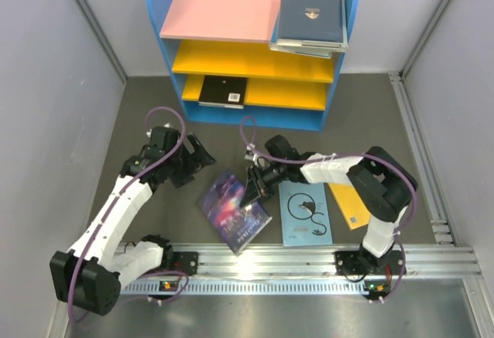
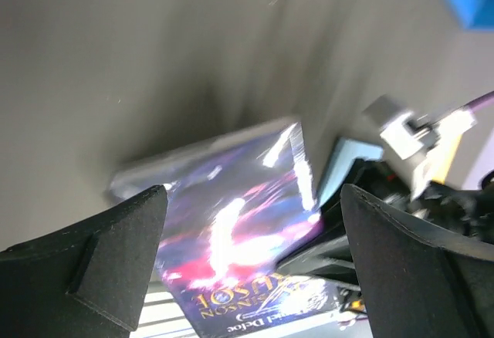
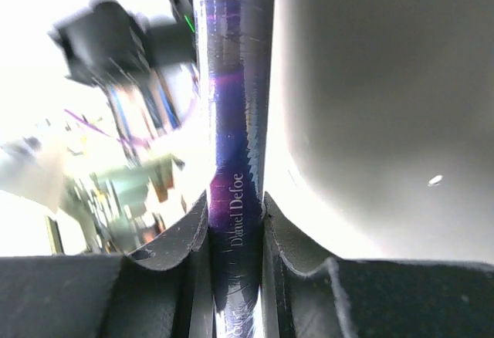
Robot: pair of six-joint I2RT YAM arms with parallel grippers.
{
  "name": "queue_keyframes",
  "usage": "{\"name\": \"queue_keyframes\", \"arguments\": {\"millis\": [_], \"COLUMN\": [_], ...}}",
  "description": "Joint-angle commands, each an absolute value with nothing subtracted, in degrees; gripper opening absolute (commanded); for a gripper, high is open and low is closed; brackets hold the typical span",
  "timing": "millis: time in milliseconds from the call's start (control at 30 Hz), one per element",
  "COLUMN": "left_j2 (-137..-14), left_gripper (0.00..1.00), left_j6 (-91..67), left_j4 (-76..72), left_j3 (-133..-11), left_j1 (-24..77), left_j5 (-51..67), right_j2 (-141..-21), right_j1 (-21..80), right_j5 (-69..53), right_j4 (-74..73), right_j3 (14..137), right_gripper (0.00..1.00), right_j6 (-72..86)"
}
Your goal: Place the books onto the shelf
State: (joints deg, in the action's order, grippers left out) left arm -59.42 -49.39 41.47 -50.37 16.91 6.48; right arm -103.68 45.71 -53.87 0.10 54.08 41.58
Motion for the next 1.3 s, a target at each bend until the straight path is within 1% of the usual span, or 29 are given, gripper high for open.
{"name": "queue_keyframes", "arguments": {"millis": [0, 67, 133, 167, 233, 267, 367, 433, 667, 833, 933, 967, 1000, 1100, 1133, 1233, 1267], "left_j2": [-57.49, -56.87, -55.90, -55.46, -54.23, -53.79, -53.35, -53.44, -54.22, -57.03, -59.76, -61.16, -61.61, -62.93, -63.19, -64.24, -64.94], "left_gripper": [0.99, 0.99, 0.99, 0.99, 0.99, 0.99, 0.99, 0.99, 0.99, 0.99, 0.99, 0.98, 0.93, 0.86, 0.78, 0.68, 0.61], "left_j6": [-49.22, -49.65, -50.18, -50.53, -50.89, -51.06, -51.59, -51.77, -54.05, -54.67, -55.11, -55.37, -55.46, -56.60, -57.04, -58.71, -59.15], "left_j4": [40.17, 40.08, 39.82, 39.64, 38.50, 38.24, 37.79, 37.27, 31.30, 26.29, 23.91, 23.47, 22.94, 20.75, 18.74, 16.35, 15.74], "left_j3": [-53.69, -55.80, -56.86, -57.65, -57.92, -58.09, -58.18, -57.75, -54.76, -54.75, -55.19, -55.28, -55.28, -54.76, -54.15, -53.96, -54.14], "left_j1": [15.56, 15.64, 15.47, 15.38, 15.38, 15.29, 15.29, 15.29, 15.21, 15.03, 14.42, 14.24, 14.15, 13.54, 13.36, 12.48, 12.13], "left_j5": [8.43, 9.05, 9.14, 9.23, 9.23, 9.58, 10.72, 11.51, 12.83, 10.73, 9.41, 8.97, 8.36, 4.93, 3.62, 2.82, 2.03], "right_j2": [-96.42, -94.84, -94.05, -93.61, -94.04, -95.44, -99.30, -100.63, -106.43, -108.71, -109.86, -110.30, -110.65, -111.44, -111.62, -112.41, -112.85], "right_j1": [41.49, 39.38, 36.67, 35.87, 33.76, 33.23, 32.52, 32.61, 32.52, 32.34, 32.34, 32.34, 32.34, 32.26, 32.26, 32.26, 32.26], "right_j5": [-53.62, -52.12, -50.29, -49.58, -47.39, -46.68, -44.39, -42.64, -38.41, -35.86, -35.51, -35.42, -35.51, -35.33, -35.33, -35.42, -35.51], "right_j4": [10.45, 15.26, 21.41, 30.06, 39.24, 47.29, 57.01, 57.74, 52.83, 48.96, 50.00, 50.44, 50.62, 51.85, 52.55, 53.87, 53.96], "right_j3": [59.93, 61.00, 59.34, 58.37, 56.35, 56.08, 58.00, 60.71, 69.51, 74.09, 75.41, 75.58, 75.67, 76.03, 75.94, 76.03, 76.11], "right_gripper": [0.00, 0.00, 0.00, 0.00, 0.00, 0.00, 0.00, 0.00, 0.00, 0.00, 0.00, 0.00, 0.00, 0.00, 0.00, 0.00, 0.00], "right_j6": [52.28, 57.64, 62.99, 69.37, 75.64, 81.07, 88.39, 89.12, 88.24, 86.75, 88.06, 88.41, 88.77, 90.26, 90.61, 91.93, 92.11]}}
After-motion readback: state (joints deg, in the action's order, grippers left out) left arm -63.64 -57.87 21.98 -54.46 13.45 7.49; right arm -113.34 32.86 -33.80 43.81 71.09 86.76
